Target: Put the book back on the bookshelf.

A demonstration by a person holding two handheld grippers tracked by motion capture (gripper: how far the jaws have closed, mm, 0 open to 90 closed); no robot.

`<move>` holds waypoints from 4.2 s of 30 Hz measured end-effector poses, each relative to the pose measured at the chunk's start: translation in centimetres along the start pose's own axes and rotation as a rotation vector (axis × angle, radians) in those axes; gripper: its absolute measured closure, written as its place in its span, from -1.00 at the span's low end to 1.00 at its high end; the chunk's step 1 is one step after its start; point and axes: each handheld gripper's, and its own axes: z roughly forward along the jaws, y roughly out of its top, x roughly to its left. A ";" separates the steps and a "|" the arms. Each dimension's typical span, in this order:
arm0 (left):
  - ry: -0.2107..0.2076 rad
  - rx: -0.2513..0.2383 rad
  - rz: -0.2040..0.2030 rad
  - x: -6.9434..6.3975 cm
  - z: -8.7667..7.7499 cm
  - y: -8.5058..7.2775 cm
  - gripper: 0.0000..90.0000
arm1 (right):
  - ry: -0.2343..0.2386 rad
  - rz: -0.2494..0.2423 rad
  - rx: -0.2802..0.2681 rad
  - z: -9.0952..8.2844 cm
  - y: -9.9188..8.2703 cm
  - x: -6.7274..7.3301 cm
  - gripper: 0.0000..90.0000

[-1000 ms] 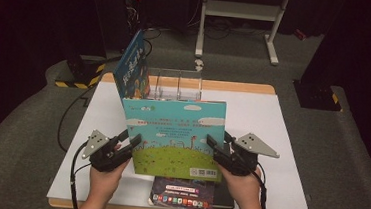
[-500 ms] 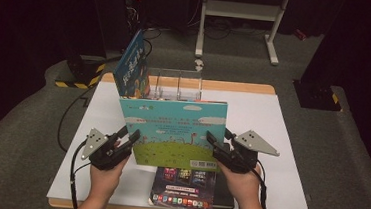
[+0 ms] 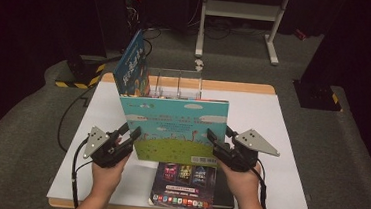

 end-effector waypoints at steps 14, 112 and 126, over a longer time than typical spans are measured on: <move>-0.020 -0.052 0.020 1.1 2.2 -0.4 0.25 | -0.024 -0.007 -0.047 1.5 0.4 -0.9 0.05; 0.005 0.113 0.055 1.4 3.4 -3.0 0.09 | 0.116 -0.084 -0.063 2.0 -1.5 2.4 0.79; -0.166 0.096 0.019 -6.3 2.0 -1.7 -0.28 | 0.106 -0.085 -0.068 1.8 -1.9 3.4 0.78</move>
